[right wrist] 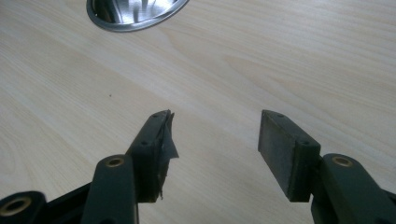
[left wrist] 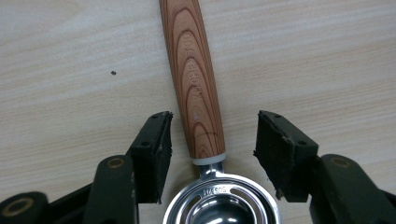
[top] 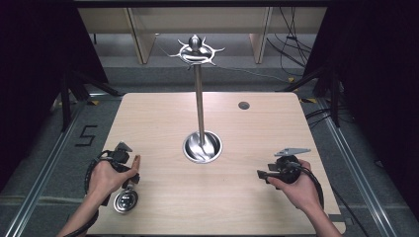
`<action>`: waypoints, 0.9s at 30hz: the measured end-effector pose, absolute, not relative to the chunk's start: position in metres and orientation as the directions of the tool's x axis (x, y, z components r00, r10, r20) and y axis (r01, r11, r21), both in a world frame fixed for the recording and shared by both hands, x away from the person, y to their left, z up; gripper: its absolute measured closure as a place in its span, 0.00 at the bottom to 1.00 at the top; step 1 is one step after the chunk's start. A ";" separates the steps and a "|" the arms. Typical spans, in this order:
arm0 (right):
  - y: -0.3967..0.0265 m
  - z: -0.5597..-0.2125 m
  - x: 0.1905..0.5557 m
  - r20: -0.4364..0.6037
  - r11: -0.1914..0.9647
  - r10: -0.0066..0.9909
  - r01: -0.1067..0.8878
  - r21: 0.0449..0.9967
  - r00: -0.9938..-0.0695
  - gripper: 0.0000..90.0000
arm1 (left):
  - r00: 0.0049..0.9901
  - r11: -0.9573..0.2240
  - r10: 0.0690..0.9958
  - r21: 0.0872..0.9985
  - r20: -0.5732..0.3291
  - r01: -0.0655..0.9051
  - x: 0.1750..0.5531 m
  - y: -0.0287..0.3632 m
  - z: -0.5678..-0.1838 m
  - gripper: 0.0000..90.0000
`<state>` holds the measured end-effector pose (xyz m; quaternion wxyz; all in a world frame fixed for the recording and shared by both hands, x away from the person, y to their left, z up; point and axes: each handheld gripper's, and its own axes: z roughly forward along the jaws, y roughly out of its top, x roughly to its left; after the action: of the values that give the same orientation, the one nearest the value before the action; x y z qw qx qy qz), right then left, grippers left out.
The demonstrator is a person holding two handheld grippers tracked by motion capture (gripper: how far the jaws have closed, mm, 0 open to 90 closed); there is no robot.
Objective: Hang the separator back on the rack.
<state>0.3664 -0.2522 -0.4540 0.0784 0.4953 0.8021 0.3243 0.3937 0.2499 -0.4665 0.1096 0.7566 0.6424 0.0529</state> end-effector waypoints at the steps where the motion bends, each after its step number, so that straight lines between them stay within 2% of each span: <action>1: -0.252 -0.455 0.367 0.183 0.306 0.845 0.735 0.605 -0.502 0.51 | 0.169 -0.152 0.984 0.227 -0.055 0.962 0.394 0.249 -0.467 0.52; 3: -0.252 -0.455 0.367 0.182 0.306 0.845 0.735 0.605 -0.503 0.50 | 0.205 -0.190 0.977 0.202 -0.053 0.961 0.394 0.252 -0.467 0.53; 4: -0.251 -0.455 0.366 0.180 0.297 0.848 0.729 0.617 -0.498 0.50 | 0.192 -0.177 0.980 0.209 -0.052 0.962 0.394 0.251 -0.468 0.53; 5: -0.252 -0.459 0.369 0.145 0.324 0.826 0.671 0.667 -0.544 0.50 | 0.192 -0.179 0.980 0.204 -0.049 0.962 0.394 0.251 -0.469 0.53; 10: -0.251 -0.456 0.367 0.171 0.319 0.834 0.711 0.627 -0.525 0.50 | 0.209 -0.199 0.977 0.187 -0.034 0.962 0.395 0.251 -0.472 0.56; 14: -0.251 -0.456 0.367 0.172 0.319 0.833 0.712 0.626 -0.525 0.50 | 0.212 -0.203 0.977 0.180 -0.033 0.962 0.396 0.250 -0.473 0.60; 15: -0.251 -0.456 0.367 0.175 0.318 0.832 0.712 0.626 -0.526 0.50 | 0.177 -0.165 0.983 0.180 -0.051 0.970 0.395 0.248 -0.474 0.60; 16: -0.251 -0.456 0.367 0.171 0.320 0.833 0.711 0.626 -0.526 0.50 | 0.205 -0.195 0.978 0.174 -0.042 0.965 0.395 0.250 -0.475 0.60; 17: -0.251 -0.456 0.367 0.171 0.321 0.833 0.711 0.626 -0.527 0.50 | 0.177 -0.165 0.983 0.172 -0.056 0.971 0.395 0.248 -0.476 0.61; 20: -0.251 -0.457 0.369 0.155 0.338 0.825 0.695 0.634 -0.543 0.50 | 0.216 -0.206 0.975 0.172 -0.042 0.963 0.397 0.252 -0.475 0.64; 22: -0.251 -0.457 0.369 0.154 0.341 0.825 0.696 0.632 -0.544 0.50 | 0.181 -0.168 0.982 0.180 -0.056 0.969 0.397 0.250 -0.476 0.64; 25: -0.251 -0.457 0.369 0.154 0.340 0.827 0.698 0.631 -0.541 0.50 | 0.222 -0.213 0.974 0.177 -0.037 0.961 0.399 0.253 -0.475 0.66; 27: -0.251 -0.459 0.369 0.137 0.350 0.824 0.684 0.640 -0.550 0.50 | 0.193 -0.181 0.980 0.181 -0.050 0.967 0.398 0.251 -0.478 0.66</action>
<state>0.3692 -0.2509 -0.4586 0.1049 0.4628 0.8148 0.3329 0.3979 0.2506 -0.4775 0.0863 0.7675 0.6341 0.0385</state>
